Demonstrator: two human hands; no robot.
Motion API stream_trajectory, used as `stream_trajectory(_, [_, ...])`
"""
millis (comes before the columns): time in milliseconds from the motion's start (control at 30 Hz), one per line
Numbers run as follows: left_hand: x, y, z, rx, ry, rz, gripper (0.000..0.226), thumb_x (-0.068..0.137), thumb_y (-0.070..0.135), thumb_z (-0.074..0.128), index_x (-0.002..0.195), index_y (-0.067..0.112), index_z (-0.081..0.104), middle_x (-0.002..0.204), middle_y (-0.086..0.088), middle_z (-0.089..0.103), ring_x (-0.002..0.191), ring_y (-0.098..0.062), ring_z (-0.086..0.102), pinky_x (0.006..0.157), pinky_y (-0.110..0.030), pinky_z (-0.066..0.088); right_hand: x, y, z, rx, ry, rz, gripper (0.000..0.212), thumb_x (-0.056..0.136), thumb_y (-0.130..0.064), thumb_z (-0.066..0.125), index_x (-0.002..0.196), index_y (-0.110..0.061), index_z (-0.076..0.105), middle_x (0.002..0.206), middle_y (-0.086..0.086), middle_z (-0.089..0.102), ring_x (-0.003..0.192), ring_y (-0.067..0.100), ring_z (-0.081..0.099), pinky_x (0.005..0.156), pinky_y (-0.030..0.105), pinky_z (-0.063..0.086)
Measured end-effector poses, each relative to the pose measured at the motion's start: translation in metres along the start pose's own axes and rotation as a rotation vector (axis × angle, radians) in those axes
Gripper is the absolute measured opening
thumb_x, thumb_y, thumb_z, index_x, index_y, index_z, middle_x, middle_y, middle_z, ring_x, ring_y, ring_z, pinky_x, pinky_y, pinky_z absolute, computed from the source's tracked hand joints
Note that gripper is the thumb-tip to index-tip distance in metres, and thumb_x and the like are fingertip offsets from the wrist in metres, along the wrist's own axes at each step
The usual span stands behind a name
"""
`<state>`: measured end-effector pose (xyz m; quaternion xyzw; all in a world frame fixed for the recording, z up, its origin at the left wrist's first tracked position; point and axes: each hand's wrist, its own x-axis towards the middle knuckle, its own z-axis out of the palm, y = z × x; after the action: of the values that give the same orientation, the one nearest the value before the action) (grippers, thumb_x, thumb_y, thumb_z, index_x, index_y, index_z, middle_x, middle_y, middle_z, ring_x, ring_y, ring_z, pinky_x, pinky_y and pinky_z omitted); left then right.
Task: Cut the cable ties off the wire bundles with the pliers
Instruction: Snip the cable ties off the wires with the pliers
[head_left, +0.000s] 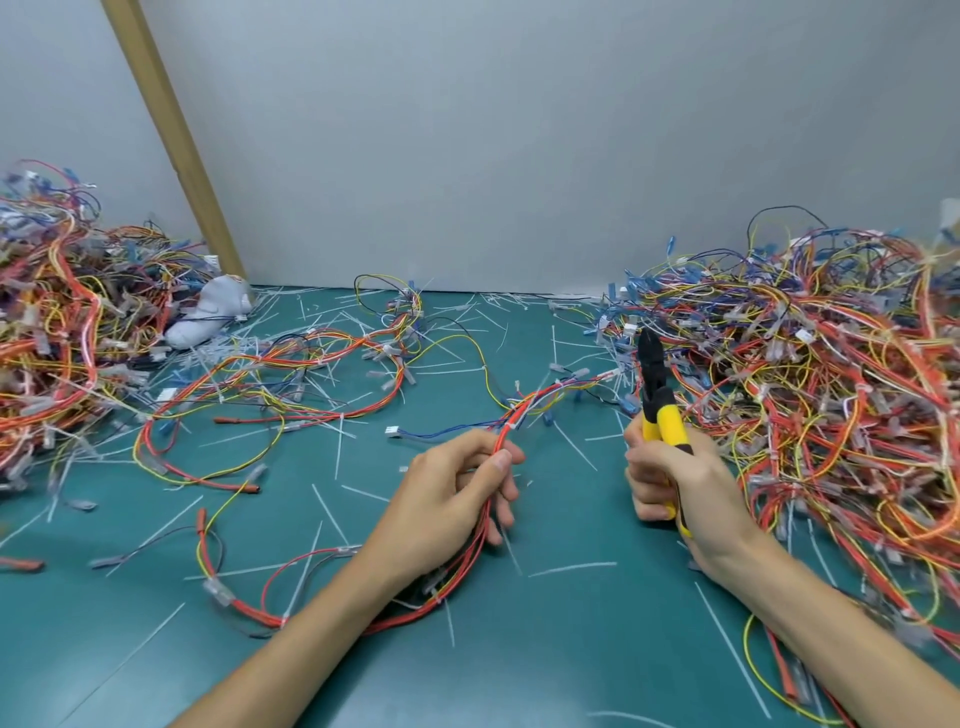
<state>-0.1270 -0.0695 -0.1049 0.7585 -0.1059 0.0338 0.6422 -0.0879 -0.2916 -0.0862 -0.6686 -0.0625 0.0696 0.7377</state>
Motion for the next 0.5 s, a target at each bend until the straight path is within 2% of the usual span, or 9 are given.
stream_trajectory(133, [0.0012, 0.0002, -0.0006, 0.027, -0.025, -0.024, 0.015, 0.103, 0.015, 0.042, 0.096, 0.011, 0.055, 0.065, 0.010, 0.050, 0.059, -0.013, 0.056, 0.046, -0.026, 0.046, -0.0003, -0.0005, 0.0023, -0.041, -0.001, -0.021, 0.014, 0.069, -0.009, 0.052, 0.068, -0.016, 0.040, 0.056, -0.005, 0.024, 0.048, 0.012, 0.016, 0.042, 0.019, 0.018])
stream_trajectory(367, [0.0029, 0.0012, -0.0030, -0.051, -0.050, -0.070, 0.017, 0.103, 0.014, 0.040, 0.091, 0.012, 0.052, 0.065, 0.009, 0.049, 0.058, -0.013, 0.053, 0.045, -0.024, 0.043, 0.0014, 0.0033, 0.0017, -0.054, 0.006, -0.040, 0.010, 0.067, -0.010, 0.050, 0.071, -0.015, 0.042, 0.059, -0.002, 0.025, 0.052, 0.015, 0.016, 0.045, 0.024, 0.015])
stream_trajectory(433, [0.0032, 0.0019, -0.0038, -0.080, -0.054, -0.083, 0.017, 0.103, 0.013, 0.040, 0.091, 0.011, 0.052, 0.065, 0.009, 0.049, 0.058, -0.013, 0.052, 0.045, -0.023, 0.043, 0.0013, 0.0053, 0.0007, -0.028, 0.001, -0.058, 0.010, 0.066, -0.010, 0.051, 0.072, -0.014, 0.045, 0.060, 0.001, 0.027, 0.052, 0.016, 0.020, 0.045, 0.025, 0.021])
stream_trajectory(500, [0.0035, 0.0030, -0.0043, -0.108, -0.058, -0.095, 0.017, 0.103, 0.013, 0.040, 0.091, 0.011, 0.051, 0.065, 0.009, 0.048, 0.058, -0.013, 0.052, 0.045, -0.022, 0.042, 0.0015, 0.0077, -0.0012, 0.040, -0.015, -0.103, 0.016, 0.065, -0.009, 0.049, 0.081, -0.008, 0.050, 0.065, 0.009, 0.037, 0.055, 0.021, 0.033, 0.049, 0.031, 0.034])
